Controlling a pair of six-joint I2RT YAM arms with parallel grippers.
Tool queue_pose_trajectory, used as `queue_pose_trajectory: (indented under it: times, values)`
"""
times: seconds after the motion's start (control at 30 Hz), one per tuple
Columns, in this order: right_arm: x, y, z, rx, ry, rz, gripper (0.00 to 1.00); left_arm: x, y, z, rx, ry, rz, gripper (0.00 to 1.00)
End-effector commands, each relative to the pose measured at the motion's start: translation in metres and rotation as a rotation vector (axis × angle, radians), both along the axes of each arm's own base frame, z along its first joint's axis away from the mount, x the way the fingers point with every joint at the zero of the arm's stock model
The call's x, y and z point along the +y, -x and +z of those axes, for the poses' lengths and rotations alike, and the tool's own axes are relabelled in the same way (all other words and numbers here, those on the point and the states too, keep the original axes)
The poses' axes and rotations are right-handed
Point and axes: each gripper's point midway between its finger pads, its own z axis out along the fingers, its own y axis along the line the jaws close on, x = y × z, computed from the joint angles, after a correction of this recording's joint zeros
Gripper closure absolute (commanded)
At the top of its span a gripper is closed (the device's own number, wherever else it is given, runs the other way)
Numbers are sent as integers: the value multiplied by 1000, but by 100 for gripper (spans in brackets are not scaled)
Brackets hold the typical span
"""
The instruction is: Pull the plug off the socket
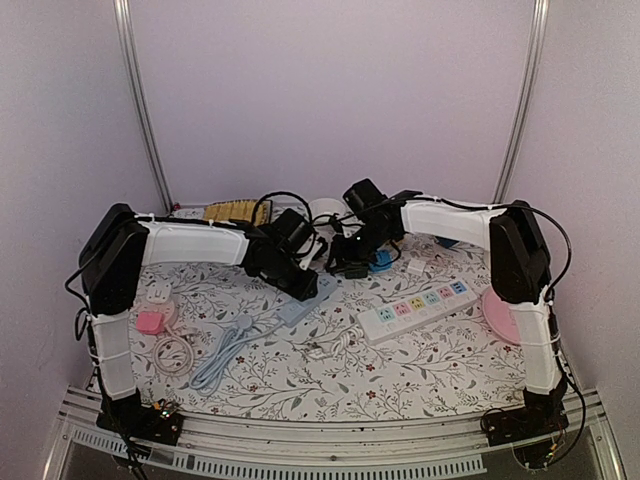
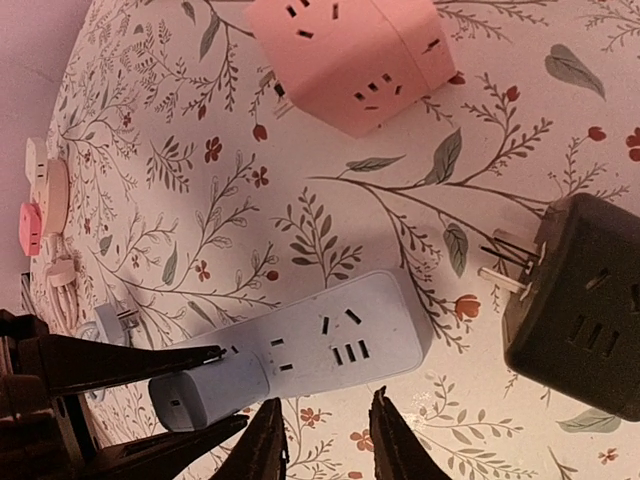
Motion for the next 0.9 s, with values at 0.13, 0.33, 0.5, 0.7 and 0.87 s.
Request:
queue_pose_trajectory:
  times: [0.13,0.33,0.5,0.7,0.87]
  values:
    - [21,13,-22,106,-92,35,85,-20,-1,10,-10,61,9,88]
    - [21,19,-40,154,-88,33,88,-27,-7,17,-34,83,18,100]
    - [19,18,-49,165,-74,20,89,-34,-9,29,-67,108,17,100]
    - [0,22,-71,171,25,-13,90,-39,-11,41,-101,135,8,100]
    - [-15,28,-86,171,101,-15,92,-37,-23,68,-134,180,60,100]
